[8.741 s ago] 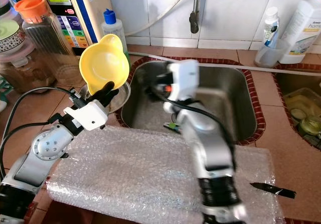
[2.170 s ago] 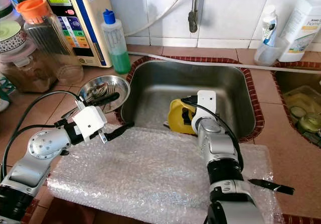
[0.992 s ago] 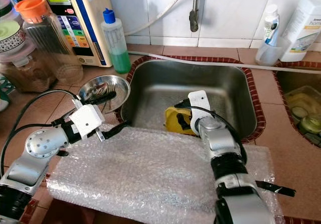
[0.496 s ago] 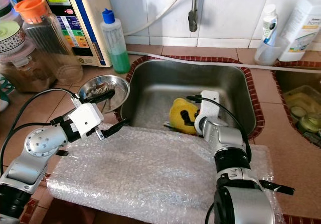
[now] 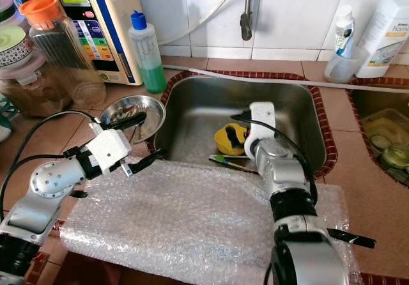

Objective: Kitchen organization

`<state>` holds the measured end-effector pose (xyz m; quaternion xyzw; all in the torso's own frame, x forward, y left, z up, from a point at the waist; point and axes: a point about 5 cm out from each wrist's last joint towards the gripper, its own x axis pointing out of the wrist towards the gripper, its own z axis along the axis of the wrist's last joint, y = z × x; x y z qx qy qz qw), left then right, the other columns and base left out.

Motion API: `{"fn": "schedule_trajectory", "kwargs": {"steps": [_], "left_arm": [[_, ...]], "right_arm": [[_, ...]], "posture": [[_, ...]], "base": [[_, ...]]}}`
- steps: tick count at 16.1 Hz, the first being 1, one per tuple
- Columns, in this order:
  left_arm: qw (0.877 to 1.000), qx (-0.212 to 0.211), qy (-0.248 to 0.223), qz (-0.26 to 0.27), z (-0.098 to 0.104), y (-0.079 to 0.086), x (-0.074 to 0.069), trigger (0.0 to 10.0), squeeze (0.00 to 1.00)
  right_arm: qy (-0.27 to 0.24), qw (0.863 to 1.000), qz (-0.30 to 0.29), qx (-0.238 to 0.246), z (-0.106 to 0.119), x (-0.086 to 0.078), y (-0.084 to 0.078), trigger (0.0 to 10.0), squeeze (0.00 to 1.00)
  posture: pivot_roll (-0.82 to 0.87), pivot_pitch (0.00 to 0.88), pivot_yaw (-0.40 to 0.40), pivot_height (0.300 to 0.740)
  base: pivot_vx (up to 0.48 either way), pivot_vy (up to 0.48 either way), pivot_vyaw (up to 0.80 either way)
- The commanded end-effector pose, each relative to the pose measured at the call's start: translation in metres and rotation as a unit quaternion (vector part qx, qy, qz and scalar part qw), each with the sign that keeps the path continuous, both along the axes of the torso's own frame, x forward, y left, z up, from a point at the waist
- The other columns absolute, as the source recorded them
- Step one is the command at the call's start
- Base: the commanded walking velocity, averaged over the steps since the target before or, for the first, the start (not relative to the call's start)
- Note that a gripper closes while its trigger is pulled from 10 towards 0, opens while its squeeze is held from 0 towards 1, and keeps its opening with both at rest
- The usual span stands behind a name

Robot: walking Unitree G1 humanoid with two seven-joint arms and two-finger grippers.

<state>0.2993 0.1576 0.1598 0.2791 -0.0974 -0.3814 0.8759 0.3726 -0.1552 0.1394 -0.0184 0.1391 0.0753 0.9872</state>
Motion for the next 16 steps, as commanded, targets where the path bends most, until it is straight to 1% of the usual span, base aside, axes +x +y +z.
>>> {"fn": "schedule_trajectory", "kwargs": {"steps": [1, 2, 3, 4, 6, 7, 8, 9, 11, 12, 13, 14, 16], "left_arm": [[1.000, -0.023, -0.001, 0.018, 0.006, 0.008, -0.001, 10.0, 0.37], [0.999, -0.030, -0.001, 0.020, 0.008, 0.008, -0.001, 10.0, 0.37], [0.998, -0.049, -0.003, 0.028, 0.012, 0.010, -0.004, 10.0, 0.00], [0.998, -0.051, -0.006, 0.031, 0.013, 0.011, -0.005, 10.0, 0.00], [0.995, -0.079, -0.007, 0.051, 0.015, 0.017, -0.010, 10.0, 0.00], [0.994, -0.085, -0.008, 0.071, 0.013, 0.025, -0.011, 10.0, 0.00], [0.991, -0.092, -0.011, 0.093, 0.013, 0.032, -0.010, 10.0, 0.00], [0.989, -0.103, -0.010, 0.103, 0.013, 0.036, -0.010, 10.0, 0.00], [0.978, -0.146, -0.014, 0.147, 0.016, 0.048, -0.007, 10.0, 0.00], [0.972, -0.160, -0.013, 0.171, 0.016, 0.055, -0.005, 10.0, 0.00], [0.969, -0.169, -0.006, 0.182, 0.014, 0.058, -0.005, 10.0, 0.00], [0.966, -0.175, 0.003, 0.191, 0.010, 0.062, -0.006, 10.0, 0.00], [0.967, -0.164, 0.024, 0.191, 0.000, 0.070, -0.011, 10.0, 0.00]], "right_arm": [[-0.038, 0.999, 0.014, -0.017, 0.006, -0.003, 0.007, 10.0, 1.00], [-0.048, 0.998, 0.019, -0.021, 0.008, -0.004, 0.008, 10.0, 1.00], [-0.084, 0.995, 0.044, -0.032, 0.012, -0.010, 0.017, 10.0, 1.00], [-0.094, 0.994, 0.053, -0.030, 0.012, -0.013, 0.020, 10.0, 1.00], [-0.115, 0.988, 0.104, -0.023, 0.015, -0.024, 0.035, 10.0, 1.00], [-0.119, 0.984, 0.131, -0.027, 0.015, -0.030, 0.044, 10.0, 0.09], [-0.121, 0.981, 0.149, -0.025, 0.015, -0.034, 0.050, 10.0, 0.00], [-0.122, 0.980, 0.156, -0.020, 0.015, -0.036, 0.053, 10.0, 0.00], [-0.124, 0.977, 0.170, -0.023, 0.013, -0.040, 0.060, 10.0, 0.00], [-0.126, 0.976, 0.175, -0.025, 0.014, -0.042, 0.063, 10.0, 0.00], [-0.128, 0.975, 0.183, -0.021, 0.015, -0.044, 0.065, 10.0, 0.00], [-0.132, 0.971, 0.198, -0.016, 0.017, -0.048, 0.069, 10.0, 0.00], [-0.139, 0.962, 0.236, -0.003, 0.021, -0.055, 0.076, 10.0, 0.00]], "posture": [[-0.15, 0.094, 0.098, 0.740], [-0.15, 0.094, 0.098, 0.740], [-0.16, 0.095, 0.095, 0.740], [-0.16, 0.095, 0.095, 0.740], [-0.16, 0.096, 0.090, 0.740], [-0.15, 0.099, 0.085, 0.740], [-0.15, 0.101, 0.084, 0.740], [-0.15, 0.100, 0.082, 0.740], [-0.15, 0.100, 0.082, 0.740], [-0.15, 0.101, 0.083, 0.740], [-0.15, 0.100, 0.084, 0.740], [-0.15, 0.101, 0.086, 0.740], [-0.15, 0.102, 0.087, 0.740]], "base": [[0.000, 0.000, 0.00], [0.000, 0.000, 0.00], [0.000, 0.000, 0.00], [0.000, 0.000, 0.00], [0.000, 0.000, 0.00], [0.000, 0.000, 0.00], [0.000, 0.000, 0.00], [0.000, 0.000, 0.00], [0.000, 0.000, 0.00], [0.000, 0.000, 0.00], [0.000, 0.000, 0.00], [0.000, 0.000, 0.00], [0.000, 0.000, 0.00]]}}
